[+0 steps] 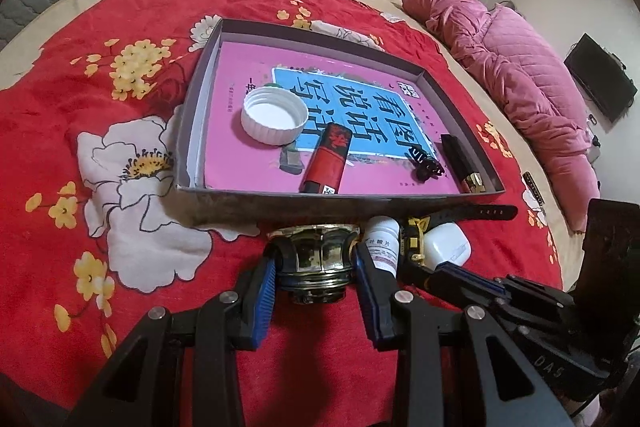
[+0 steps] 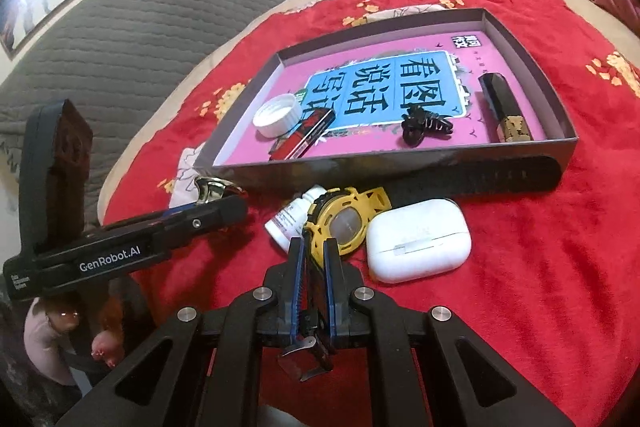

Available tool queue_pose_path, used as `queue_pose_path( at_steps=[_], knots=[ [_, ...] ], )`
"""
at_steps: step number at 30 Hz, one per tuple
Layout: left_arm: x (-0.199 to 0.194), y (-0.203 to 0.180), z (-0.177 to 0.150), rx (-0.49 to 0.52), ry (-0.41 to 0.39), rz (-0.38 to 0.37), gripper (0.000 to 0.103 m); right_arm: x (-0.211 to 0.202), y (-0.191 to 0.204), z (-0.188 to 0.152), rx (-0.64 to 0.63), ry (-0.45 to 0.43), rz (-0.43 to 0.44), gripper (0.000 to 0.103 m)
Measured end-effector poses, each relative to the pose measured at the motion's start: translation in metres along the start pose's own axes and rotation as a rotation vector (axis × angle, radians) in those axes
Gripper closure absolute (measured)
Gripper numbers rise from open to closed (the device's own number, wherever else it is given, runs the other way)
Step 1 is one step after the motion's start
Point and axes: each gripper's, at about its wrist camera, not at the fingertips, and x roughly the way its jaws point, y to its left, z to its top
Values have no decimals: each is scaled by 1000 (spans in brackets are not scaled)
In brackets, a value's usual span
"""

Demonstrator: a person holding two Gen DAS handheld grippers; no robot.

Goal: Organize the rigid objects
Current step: 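Close the right tool on the yellow watch while the left tool closes around the brass knob, then lift and carry the yellow watch and brass knob over the grey box with both tools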

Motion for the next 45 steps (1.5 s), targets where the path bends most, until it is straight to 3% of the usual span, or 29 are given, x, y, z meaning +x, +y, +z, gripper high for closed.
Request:
queue_pose_path(
  at_steps=[10, 14, 20, 22, 26, 29, 33, 39, 45],
  knots=[
    [2, 1, 1, -7, 8, -12, 66, 16, 0, -4, -21, 53, -44, 89],
    [2, 1, 0, -7, 10, -13, 66, 29, 4, -8, -59, 120, -121, 88],
    [2, 1, -1, -8, 11, -11, 66, 33, 5, -8, -84, 122, -136, 88],
    [2, 0, -1, -8, 13, -12, 66, 33, 2, -7, -65, 119, -112, 89],
    [1, 0, -1, -13, 8, -17, 66, 25, -15, -5, 54, 92, 78, 92],
    [1, 1, -1, -18, 7, -18, 66, 19, -24, -4, 123, 63, 163, 93],
    [-2, 3, 0, -24, -2, -21, 66, 3, -37, 1, 218, -33, 290, 94],
    [-7, 1, 3, -12, -29, -27, 66, -35, -19, 9, 113, -179, 276, 95],
    [-16, -7, 6, 23, -73, -38, 66, -50, -4, 8, 56, -233, 222, 95]
  ],
)
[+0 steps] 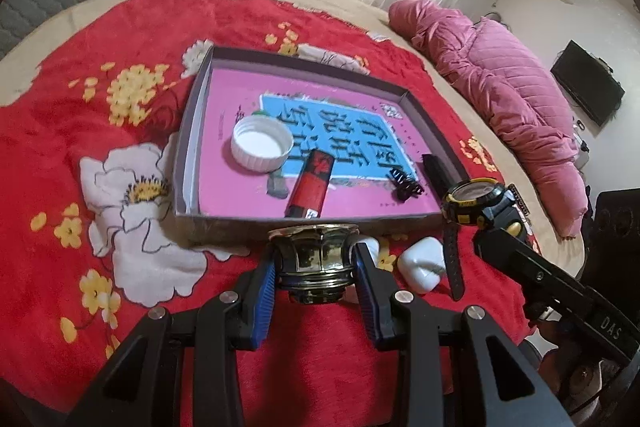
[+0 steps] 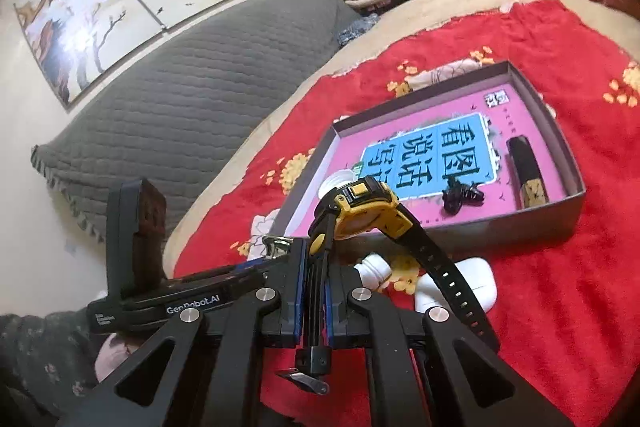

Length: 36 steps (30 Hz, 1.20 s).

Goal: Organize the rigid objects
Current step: 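Lift and carry the yellow watch and brass knob over the grey box with both tools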

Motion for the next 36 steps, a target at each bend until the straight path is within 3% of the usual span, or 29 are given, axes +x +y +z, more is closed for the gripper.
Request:
queue_pose_path(
  at_steps=[18, 36],
  knots=[
    [-10, -7, 14, 79, -85, 18, 66, -32, -4, 27, -53, -138, -174, 95],
    [8, 16, 33, 42, -93, 53, 66, -33, 6, 49, -122, -185, -293, 95]
  ],
)
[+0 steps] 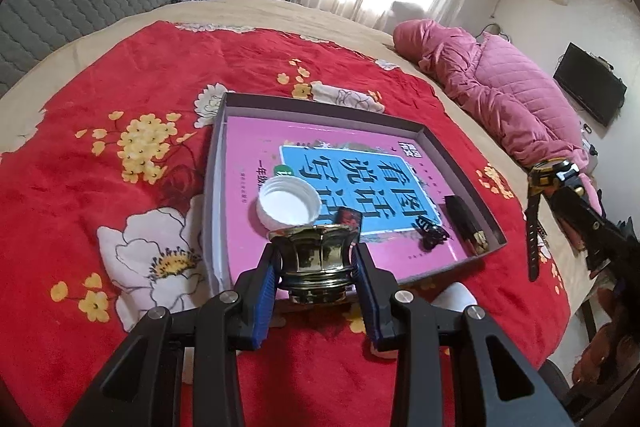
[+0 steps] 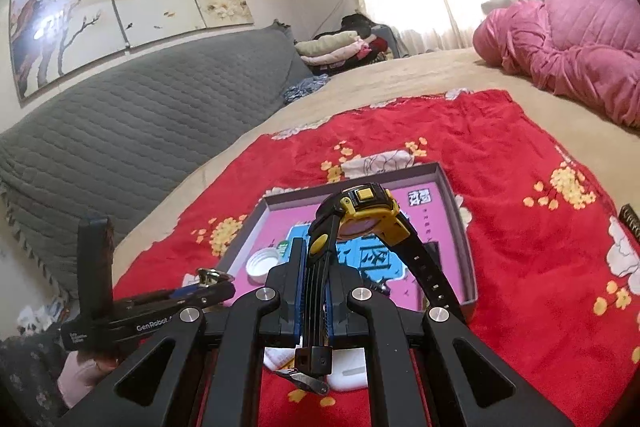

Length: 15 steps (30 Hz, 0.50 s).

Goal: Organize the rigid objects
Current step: 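Lift and carry the yellow watch and brass knob over the grey box with both tools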

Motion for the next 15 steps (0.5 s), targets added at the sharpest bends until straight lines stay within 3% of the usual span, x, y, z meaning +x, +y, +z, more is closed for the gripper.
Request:
queue_pose_path(
  at_steps=[15],
  knots=[
    [17, 12, 3, 4, 28, 10, 66, 17, -1, 16, -49, -5, -76, 95]
  ],
)
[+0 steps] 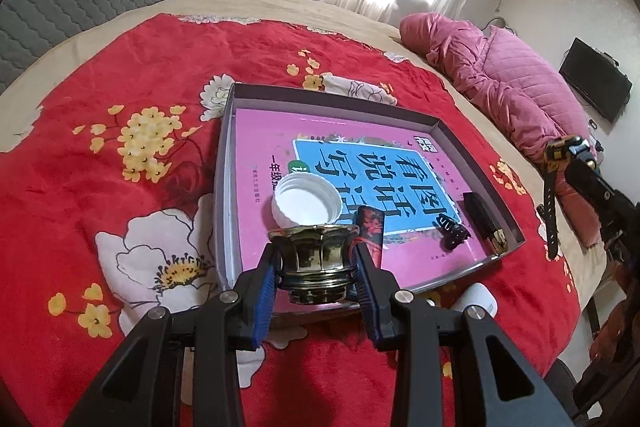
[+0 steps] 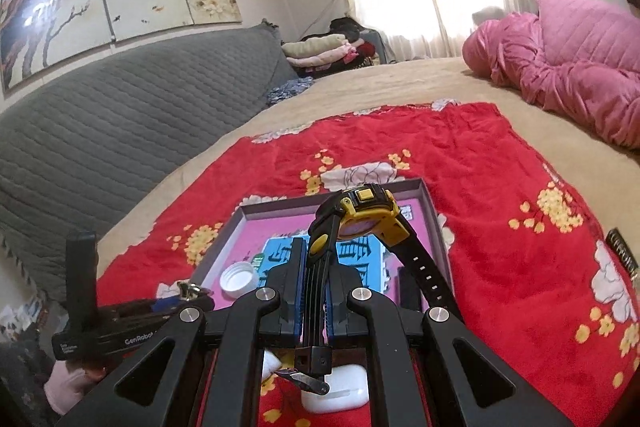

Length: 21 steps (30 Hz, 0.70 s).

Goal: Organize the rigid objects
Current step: 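Lift and carry the yellow watch and brass knob over the grey box with both tools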

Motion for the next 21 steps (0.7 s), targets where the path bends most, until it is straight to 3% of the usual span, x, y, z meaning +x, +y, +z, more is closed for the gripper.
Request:
queue_pose_path(
  at_steps=[21],
  knots=[
    [20, -2, 1, 34, 30, -5, 66, 55, 22, 4, -92, 66, -15, 95]
  ],
)
